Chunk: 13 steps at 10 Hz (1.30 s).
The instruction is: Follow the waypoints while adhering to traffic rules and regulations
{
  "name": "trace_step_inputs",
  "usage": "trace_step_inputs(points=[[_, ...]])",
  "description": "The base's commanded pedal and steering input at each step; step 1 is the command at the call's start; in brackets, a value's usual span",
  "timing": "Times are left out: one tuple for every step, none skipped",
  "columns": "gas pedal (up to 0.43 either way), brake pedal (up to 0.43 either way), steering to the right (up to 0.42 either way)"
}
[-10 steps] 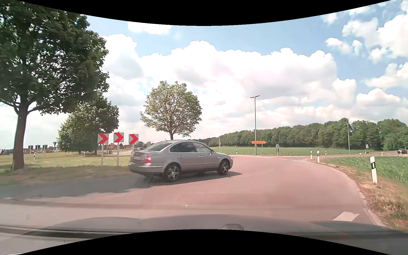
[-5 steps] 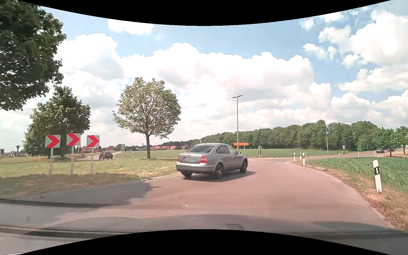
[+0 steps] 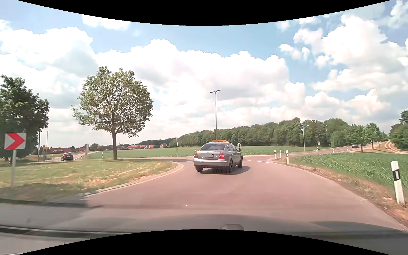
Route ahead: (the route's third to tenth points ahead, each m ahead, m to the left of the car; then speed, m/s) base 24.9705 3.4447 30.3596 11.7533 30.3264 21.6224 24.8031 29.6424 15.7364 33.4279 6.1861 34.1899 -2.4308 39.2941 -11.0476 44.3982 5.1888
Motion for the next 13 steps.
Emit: trace_step_inputs(points=[[0.39,0.0,0.146],[0.39,0.0,0.129],[0.39,0.0,0.107],[0.39,0.0,0.087],[0.378,0.0,0.068],[0.37,0.0,0.049],[0.358,0.0,0.032],[0.331,0.0,0.019],[0.287,0.0,0.004],[0.287,0.0,-0.006],[0.287,0.0,-0.01],[0.209,0.0,-0.023],[0.197,0.0,-0.046]])
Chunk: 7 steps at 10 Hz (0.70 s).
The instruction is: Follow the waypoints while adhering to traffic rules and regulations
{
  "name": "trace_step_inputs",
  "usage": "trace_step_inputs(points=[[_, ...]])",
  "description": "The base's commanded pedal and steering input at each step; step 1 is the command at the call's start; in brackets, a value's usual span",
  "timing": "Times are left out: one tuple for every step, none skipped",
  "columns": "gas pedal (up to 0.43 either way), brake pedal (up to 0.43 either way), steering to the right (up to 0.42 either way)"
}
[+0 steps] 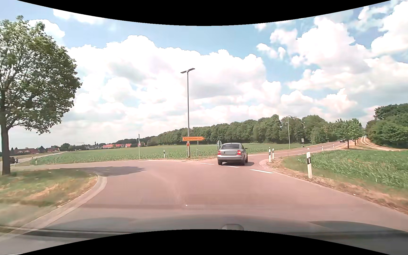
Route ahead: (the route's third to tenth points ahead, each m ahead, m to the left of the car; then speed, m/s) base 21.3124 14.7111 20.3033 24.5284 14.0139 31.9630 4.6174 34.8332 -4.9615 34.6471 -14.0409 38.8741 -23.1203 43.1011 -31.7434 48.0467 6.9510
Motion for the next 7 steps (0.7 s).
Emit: trace_step_inputs(points=[[0.197,0.0,-0.071],[0.197,0.0,-0.094],[0.189,0.0,-0.13],[0.177,0.0,-0.16],[0.177,0.0,-0.192],[0.15,0.0,-0.21],[0.13,0.0,-0.221]])
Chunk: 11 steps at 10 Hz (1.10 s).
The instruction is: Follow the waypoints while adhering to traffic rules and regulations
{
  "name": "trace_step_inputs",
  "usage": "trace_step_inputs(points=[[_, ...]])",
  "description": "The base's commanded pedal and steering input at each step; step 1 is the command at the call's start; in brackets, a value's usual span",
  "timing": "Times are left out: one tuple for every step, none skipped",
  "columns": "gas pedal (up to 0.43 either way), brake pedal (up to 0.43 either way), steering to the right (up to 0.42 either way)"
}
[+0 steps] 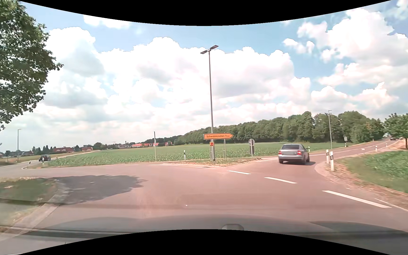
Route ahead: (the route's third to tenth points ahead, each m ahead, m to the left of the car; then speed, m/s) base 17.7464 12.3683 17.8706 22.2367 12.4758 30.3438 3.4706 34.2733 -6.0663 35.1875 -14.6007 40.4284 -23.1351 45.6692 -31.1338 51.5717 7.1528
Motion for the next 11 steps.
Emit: trace_step_inputs(points=[[0.11,0.0,-0.226],[0.11,0.0,-0.227],[0.098,0.0,-0.231],[0.098,0.0,-0.242],[0.098,0.0,-0.249],[0.098,0.0,-0.253],[0.098,0.0,-0.263],[0.098,0.0,-0.27],[0.098,0.0,-0.271],[0.098,0.0,-0.272],[0.098,0.0,-0.274]])
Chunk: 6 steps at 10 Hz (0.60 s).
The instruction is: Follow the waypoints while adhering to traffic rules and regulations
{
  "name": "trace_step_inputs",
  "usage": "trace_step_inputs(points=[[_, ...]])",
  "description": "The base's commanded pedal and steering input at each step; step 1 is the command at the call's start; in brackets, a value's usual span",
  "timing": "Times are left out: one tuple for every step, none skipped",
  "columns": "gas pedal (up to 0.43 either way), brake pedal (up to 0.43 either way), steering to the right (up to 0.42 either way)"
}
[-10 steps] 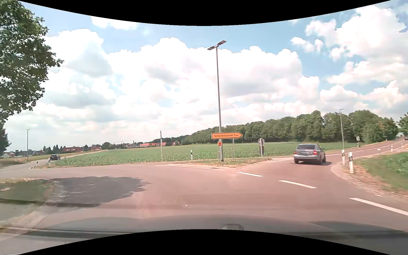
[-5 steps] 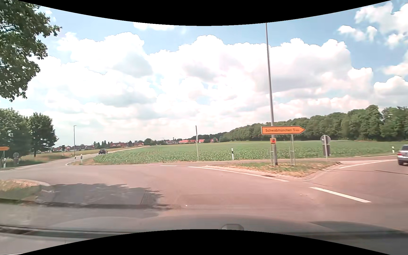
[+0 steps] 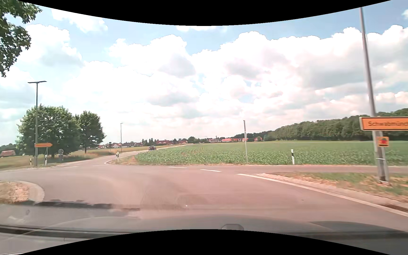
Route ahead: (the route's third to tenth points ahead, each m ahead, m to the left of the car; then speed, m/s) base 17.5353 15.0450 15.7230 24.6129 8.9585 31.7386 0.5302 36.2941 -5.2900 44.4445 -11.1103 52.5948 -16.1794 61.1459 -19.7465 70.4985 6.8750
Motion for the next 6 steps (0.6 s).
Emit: trace_step_inputs(points=[[0.098,0.0,-0.274],[0.118,0.0,-0.272],[0.15,0.0,-0.272],[0.15,0.0,-0.272],[0.15,0.0,-0.273],[0.15,0.0,-0.276]])
